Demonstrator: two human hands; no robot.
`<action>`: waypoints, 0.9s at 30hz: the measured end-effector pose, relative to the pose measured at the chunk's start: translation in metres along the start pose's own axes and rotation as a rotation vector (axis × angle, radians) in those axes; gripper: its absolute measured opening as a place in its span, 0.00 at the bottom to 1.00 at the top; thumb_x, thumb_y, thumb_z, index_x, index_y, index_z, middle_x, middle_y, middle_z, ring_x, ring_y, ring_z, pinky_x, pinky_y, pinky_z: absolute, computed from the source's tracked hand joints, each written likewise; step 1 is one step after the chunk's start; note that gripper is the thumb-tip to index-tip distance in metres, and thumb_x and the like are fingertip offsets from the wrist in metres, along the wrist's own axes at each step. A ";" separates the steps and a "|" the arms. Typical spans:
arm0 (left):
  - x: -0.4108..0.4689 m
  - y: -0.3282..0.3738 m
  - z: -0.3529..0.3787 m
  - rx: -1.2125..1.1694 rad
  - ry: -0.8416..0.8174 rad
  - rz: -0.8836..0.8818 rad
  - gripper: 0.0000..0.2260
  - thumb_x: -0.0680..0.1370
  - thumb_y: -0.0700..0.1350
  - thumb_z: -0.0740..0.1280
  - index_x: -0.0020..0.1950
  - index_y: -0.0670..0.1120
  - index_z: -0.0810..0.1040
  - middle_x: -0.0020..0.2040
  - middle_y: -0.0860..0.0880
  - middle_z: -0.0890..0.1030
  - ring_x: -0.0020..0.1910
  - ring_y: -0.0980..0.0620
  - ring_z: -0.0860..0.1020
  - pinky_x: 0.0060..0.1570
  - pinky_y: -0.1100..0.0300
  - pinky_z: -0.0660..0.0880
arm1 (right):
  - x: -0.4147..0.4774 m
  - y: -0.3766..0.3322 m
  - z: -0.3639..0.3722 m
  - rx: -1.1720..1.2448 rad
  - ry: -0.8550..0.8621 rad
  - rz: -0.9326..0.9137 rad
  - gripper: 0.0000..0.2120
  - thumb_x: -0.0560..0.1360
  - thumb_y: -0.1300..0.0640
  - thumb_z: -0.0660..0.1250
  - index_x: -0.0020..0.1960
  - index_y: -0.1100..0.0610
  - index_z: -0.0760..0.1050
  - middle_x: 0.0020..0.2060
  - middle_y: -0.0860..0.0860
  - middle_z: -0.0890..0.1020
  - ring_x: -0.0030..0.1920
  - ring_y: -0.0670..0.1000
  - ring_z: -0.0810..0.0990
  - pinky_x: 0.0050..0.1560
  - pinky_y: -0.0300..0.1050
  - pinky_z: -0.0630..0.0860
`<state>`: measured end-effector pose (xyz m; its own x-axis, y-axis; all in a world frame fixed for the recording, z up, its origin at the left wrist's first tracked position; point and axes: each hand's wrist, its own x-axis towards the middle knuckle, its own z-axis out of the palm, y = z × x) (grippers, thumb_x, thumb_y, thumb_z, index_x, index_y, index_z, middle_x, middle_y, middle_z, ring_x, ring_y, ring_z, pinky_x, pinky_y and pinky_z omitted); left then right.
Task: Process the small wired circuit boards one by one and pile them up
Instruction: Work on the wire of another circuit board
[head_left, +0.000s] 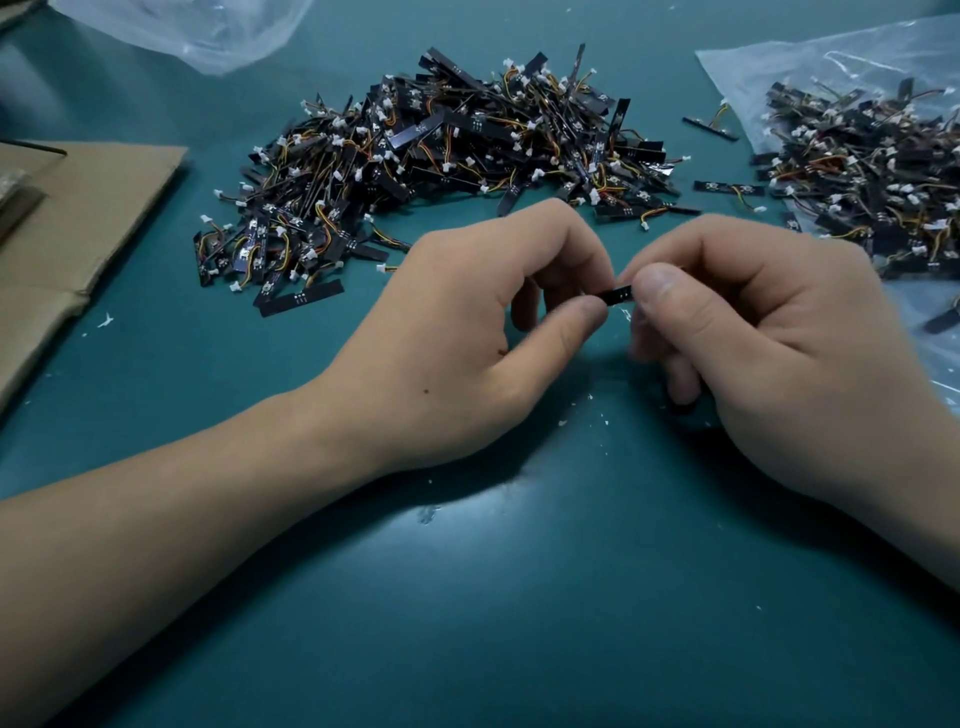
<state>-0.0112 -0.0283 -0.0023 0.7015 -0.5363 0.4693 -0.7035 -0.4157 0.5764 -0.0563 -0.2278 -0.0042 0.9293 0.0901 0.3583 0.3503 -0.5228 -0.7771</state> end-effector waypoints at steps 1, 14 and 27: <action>0.000 0.000 0.000 0.001 0.001 0.001 0.03 0.79 0.40 0.70 0.52 0.44 0.80 0.41 0.59 0.78 0.40 0.60 0.74 0.44 0.73 0.67 | 0.000 0.000 0.000 0.000 0.003 -0.002 0.09 0.81 0.49 0.65 0.46 0.50 0.79 0.33 0.46 0.82 0.29 0.53 0.78 0.30 0.45 0.74; -0.002 0.003 -0.002 -0.013 0.018 0.030 0.06 0.79 0.38 0.69 0.43 0.41 0.80 0.35 0.55 0.75 0.35 0.60 0.71 0.40 0.72 0.65 | -0.002 0.001 0.000 0.011 -0.036 -0.066 0.06 0.82 0.50 0.66 0.47 0.49 0.76 0.35 0.45 0.83 0.30 0.50 0.79 0.32 0.35 0.71; -0.002 0.004 -0.002 -0.068 0.036 -0.013 0.06 0.78 0.37 0.69 0.41 0.40 0.80 0.34 0.51 0.77 0.34 0.55 0.74 0.38 0.69 0.68 | -0.002 0.004 0.000 0.070 0.040 -0.055 0.05 0.79 0.48 0.71 0.47 0.48 0.78 0.38 0.48 0.84 0.25 0.53 0.76 0.24 0.52 0.73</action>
<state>-0.0148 -0.0274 0.0003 0.7150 -0.5040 0.4844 -0.6858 -0.3714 0.6258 -0.0571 -0.2306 -0.0080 0.9036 0.0822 0.4204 0.4089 -0.4574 -0.7896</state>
